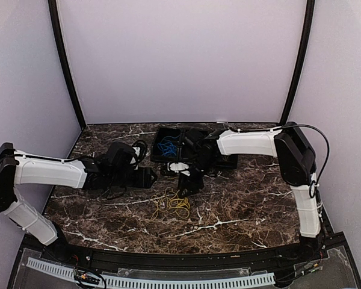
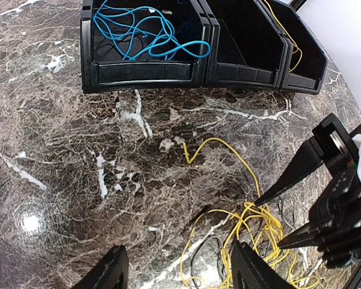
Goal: Untangle the cables
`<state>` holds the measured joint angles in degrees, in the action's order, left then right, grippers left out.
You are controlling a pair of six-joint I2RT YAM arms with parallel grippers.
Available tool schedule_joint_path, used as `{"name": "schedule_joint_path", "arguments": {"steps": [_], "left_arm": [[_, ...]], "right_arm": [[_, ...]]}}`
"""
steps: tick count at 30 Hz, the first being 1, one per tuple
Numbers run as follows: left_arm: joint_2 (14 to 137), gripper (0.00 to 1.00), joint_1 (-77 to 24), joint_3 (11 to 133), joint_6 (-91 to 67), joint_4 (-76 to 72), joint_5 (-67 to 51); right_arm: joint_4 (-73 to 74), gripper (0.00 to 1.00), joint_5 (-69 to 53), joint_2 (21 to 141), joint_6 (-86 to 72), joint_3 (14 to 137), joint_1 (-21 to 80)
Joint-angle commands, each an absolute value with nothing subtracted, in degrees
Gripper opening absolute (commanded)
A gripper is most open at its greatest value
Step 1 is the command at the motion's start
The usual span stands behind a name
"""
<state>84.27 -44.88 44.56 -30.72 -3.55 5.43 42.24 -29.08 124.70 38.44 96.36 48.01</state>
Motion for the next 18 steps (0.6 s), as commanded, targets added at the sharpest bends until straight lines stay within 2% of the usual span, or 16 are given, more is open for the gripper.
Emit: {"name": "schedule_joint_path", "arguments": {"steps": [1,11,15,18], "left_arm": [[82.4,0.61,-44.6,43.4,-30.7,-3.5,6.3],[82.4,0.60,-44.6,42.6,-31.0,-4.2,6.1],[82.1,0.60,-44.6,42.3,-31.2,-4.5,6.2],[81.8,0.60,-44.6,42.1,-31.3,-4.5,6.4]], "right_arm": [[45.6,0.50,-32.2,123.0,42.2,96.1,48.7],[50.4,0.55,-37.3,121.8,47.7,96.7,49.7],[45.5,0.55,-34.0,121.1,43.3,96.0,49.8],[40.7,0.50,-28.8,121.4,38.8,96.2,49.8]]}}
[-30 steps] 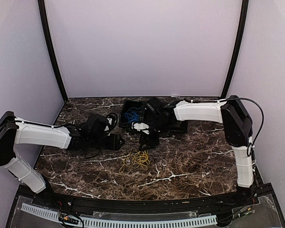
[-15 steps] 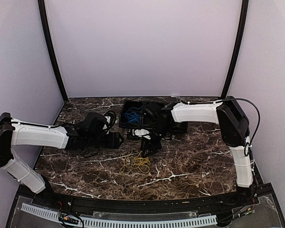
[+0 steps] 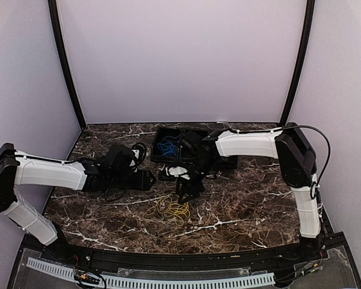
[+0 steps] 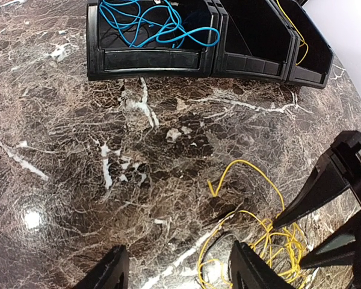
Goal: Untangle the cables
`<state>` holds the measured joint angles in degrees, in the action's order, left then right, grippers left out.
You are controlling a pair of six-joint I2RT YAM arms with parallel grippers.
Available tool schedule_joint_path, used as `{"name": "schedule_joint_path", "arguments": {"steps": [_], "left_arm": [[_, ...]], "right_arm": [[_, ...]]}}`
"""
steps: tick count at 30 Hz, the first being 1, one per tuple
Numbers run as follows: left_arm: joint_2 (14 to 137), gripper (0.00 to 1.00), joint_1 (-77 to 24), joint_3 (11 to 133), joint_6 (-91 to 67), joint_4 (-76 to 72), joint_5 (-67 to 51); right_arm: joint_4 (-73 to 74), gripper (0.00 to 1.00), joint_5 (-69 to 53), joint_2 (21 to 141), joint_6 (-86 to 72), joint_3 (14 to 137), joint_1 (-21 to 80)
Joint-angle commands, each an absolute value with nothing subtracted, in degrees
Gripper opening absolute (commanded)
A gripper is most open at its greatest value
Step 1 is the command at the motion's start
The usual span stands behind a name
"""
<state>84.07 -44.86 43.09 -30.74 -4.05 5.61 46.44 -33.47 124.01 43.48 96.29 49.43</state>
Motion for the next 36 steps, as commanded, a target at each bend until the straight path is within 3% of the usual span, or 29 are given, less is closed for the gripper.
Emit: {"name": "schedule_joint_path", "arguments": {"steps": [1,8,24,27,30,33,36], "left_arm": [[81.6,0.60,-44.6,42.1,-31.4,-4.5,6.6],[80.0,0.60,-44.6,41.4,-31.6,-4.3,7.5],[79.0,0.60,-44.6,40.6,-31.8,-4.6,7.7],[78.9,0.60,-44.6,40.5,-31.8,-4.6,7.6],[79.0,0.59,-44.6,40.1,-30.4,-5.9,6.7],[78.5,0.57,-46.0,36.1,-23.9,-14.2,0.5],[74.0,0.61,-52.5,28.2,-14.5,-29.9,1.5]], "right_arm": [[39.3,0.50,-27.6,121.6,37.6,96.4,49.8],[37.8,0.47,-24.1,125.3,34.3,99.7,49.8],[43.9,0.46,-31.5,128.3,39.8,101.0,50.2],[44.4,0.29,-31.6,129.3,39.2,102.1,50.2],[44.3,0.02,-31.5,128.4,37.9,103.1,50.1],[45.0,0.00,-32.7,124.6,34.7,104.1,50.1],[45.0,0.00,-34.3,118.8,33.0,103.5,50.1]]}}
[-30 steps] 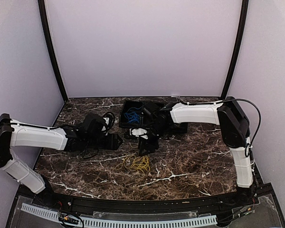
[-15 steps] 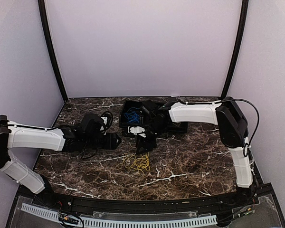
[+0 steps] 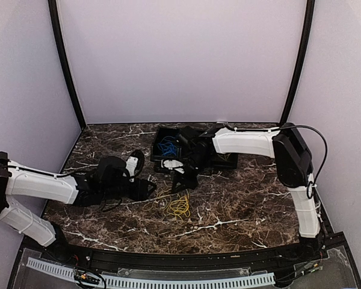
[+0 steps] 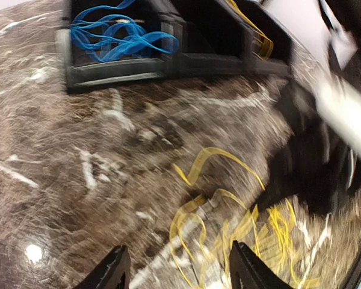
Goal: Untangle the cables
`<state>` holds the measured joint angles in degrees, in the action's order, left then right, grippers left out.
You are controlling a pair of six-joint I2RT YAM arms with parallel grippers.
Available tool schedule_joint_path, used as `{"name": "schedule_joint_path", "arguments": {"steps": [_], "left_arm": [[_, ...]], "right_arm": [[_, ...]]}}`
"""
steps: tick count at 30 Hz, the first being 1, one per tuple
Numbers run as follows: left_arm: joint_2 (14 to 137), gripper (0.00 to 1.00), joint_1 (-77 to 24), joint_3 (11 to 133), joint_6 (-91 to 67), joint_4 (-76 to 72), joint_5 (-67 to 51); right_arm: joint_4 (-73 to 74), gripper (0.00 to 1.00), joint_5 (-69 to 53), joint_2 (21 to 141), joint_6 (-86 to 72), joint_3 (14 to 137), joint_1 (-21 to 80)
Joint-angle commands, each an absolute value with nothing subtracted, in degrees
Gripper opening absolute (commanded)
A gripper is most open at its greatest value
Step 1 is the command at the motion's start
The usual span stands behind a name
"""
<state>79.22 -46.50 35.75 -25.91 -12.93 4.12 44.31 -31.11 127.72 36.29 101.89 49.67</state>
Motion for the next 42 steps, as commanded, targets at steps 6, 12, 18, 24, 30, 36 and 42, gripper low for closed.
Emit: {"name": "schedule_joint_path", "arguments": {"steps": [6,12,18,24,30,36,42], "left_arm": [[71.8,0.97,-56.6,29.1,-8.4,-40.1,4.9],[81.1,0.94,-57.2,36.8,-2.0,-47.0,10.4],[94.4,0.59,-57.2,43.7,2.2,-48.8,8.5],[98.1,0.23,-57.2,44.5,0.8,-49.5,4.0],[97.3,0.11,-57.1,44.4,0.8,-43.5,1.2],[95.5,0.05,-57.1,41.6,1.1,-38.7,2.8],[94.0,0.02,-57.2,38.6,0.3,-35.5,6.5]], "right_arm": [[48.9,0.00,-34.5,112.3,32.6,104.7,50.1],[54.7,0.00,-39.4,108.4,35.8,107.6,50.1],[56.2,0.00,-40.7,101.8,39.4,109.6,49.2],[57.7,0.00,-47.9,98.8,38.0,118.9,42.8],[58.5,0.00,-51.3,98.1,36.2,130.7,35.4],[57.5,0.00,-52.7,98.5,34.8,134.4,30.8],[52.9,0.00,-58.6,99.2,29.1,139.6,21.8]]}}
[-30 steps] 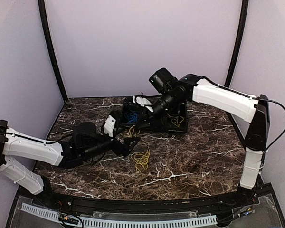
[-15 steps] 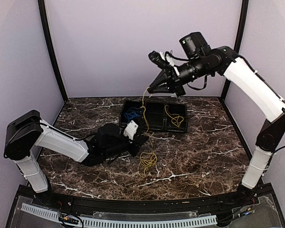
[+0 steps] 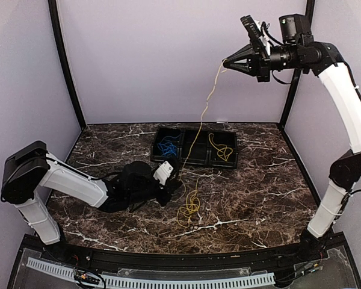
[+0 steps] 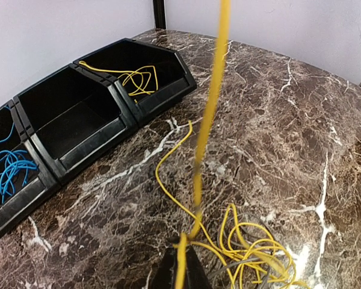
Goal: Untangle the cables
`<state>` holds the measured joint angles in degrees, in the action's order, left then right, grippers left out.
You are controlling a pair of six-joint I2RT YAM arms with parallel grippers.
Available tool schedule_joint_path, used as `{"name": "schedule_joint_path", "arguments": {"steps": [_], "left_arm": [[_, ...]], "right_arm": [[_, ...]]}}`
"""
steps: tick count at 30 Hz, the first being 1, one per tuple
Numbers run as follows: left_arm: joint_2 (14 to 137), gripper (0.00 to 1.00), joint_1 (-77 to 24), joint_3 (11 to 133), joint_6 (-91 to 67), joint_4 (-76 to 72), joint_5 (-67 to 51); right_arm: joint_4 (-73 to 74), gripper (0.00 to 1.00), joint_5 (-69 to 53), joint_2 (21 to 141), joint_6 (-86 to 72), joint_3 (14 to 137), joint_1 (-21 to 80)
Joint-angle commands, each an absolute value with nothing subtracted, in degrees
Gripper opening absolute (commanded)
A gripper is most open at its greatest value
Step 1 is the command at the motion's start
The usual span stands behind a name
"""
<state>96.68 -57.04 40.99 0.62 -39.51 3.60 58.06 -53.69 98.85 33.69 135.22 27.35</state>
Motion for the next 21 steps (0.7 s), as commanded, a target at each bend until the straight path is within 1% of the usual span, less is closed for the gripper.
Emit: {"name": "schedule_joint_path", "arguments": {"steps": [1,6,10,13,15,16,18,20,21], "left_arm": [[93.9,0.06,-57.1,38.4,-1.5,-34.6,7.2],[92.6,0.08,-57.1,36.0,-3.2,-32.7,9.1],[90.3,0.06,-57.2,34.4,-3.2,-32.5,9.6],[89.5,0.05,-57.1,34.0,-3.2,-30.8,10.2],[88.9,0.10,-57.2,33.3,-3.9,-29.1,11.7],[87.8,0.19,-57.1,32.7,-4.5,-28.9,12.0],[85.3,0.25,-57.1,29.5,-5.4,-29.7,12.3],[82.1,0.22,-57.1,27.2,-6.4,-30.5,12.7],[79.7,0.19,-57.1,26.5,-6.7,-30.8,12.8]], "right_arm": [[52.6,0.00,-58.3,99.3,28.9,140.6,20.9],[51.9,0.00,-57.4,97.7,28.8,140.1,16.8],[51.4,0.00,-56.5,96.2,28.3,138.6,14.3],[49.6,0.00,-58.3,95.7,25.8,138.9,11.2],[48.4,0.00,-59.5,95.5,24.6,139.3,8.5],[48.4,0.00,-59.3,95.5,24.6,139.4,7.7],[48.6,0.00,-59.0,95.5,24.9,138.9,6.6],[48.5,0.00,-59.5,95.4,24.7,137.5,6.0],[48.0,0.00,-59.4,95.1,24.4,136.2,5.9]]}}
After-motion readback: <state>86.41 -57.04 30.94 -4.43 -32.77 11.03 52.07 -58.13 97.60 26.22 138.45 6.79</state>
